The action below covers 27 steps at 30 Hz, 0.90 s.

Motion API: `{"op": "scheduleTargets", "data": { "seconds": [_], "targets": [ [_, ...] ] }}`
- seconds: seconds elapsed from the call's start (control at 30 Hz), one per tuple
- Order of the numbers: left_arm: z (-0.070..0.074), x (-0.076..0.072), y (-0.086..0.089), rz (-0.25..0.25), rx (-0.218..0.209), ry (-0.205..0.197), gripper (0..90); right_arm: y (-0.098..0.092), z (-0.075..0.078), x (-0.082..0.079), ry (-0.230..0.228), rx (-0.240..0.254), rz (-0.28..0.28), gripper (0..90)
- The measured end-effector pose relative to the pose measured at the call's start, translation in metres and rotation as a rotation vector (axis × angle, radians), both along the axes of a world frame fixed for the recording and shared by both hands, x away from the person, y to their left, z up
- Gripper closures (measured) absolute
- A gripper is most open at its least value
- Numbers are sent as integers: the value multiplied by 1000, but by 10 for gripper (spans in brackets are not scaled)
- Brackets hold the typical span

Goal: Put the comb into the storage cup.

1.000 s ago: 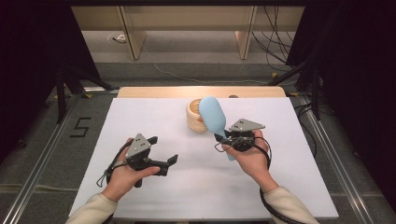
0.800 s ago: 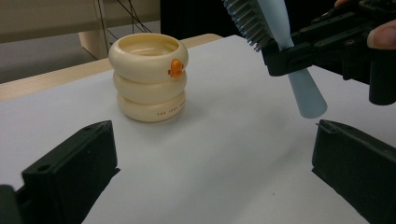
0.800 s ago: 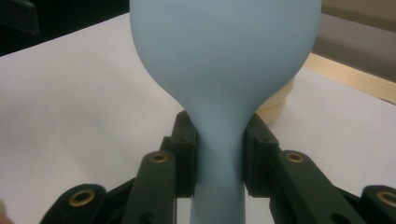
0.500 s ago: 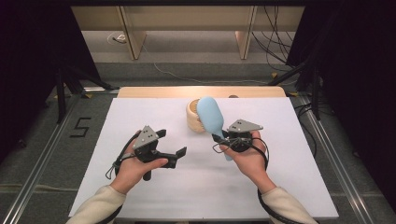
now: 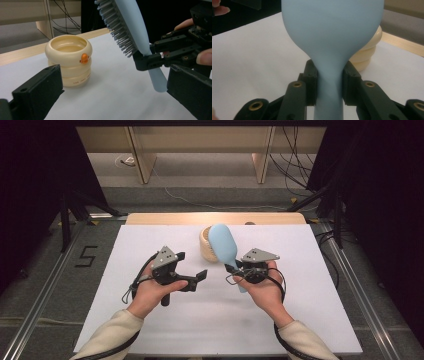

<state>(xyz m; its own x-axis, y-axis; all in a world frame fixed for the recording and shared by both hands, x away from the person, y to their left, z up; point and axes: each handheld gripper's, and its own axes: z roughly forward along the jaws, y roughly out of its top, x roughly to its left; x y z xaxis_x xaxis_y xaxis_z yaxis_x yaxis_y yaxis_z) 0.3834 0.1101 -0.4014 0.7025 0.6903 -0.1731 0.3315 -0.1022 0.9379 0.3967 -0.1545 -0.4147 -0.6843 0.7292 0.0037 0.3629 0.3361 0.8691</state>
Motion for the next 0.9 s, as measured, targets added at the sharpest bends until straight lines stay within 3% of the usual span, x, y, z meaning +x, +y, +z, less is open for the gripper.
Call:
{"op": "scheduleTargets", "data": {
  "seconds": [0.4, 0.9],
  "targets": [
    [8, 12, -15, -22, -2, -10, 0, 1, -1, 0, -6, 4, -2, 704],
    [10, 18, -20, -28, -14, -9, 16, 4, -1, 0, -19, 11, -8, 704]
  ]
}}
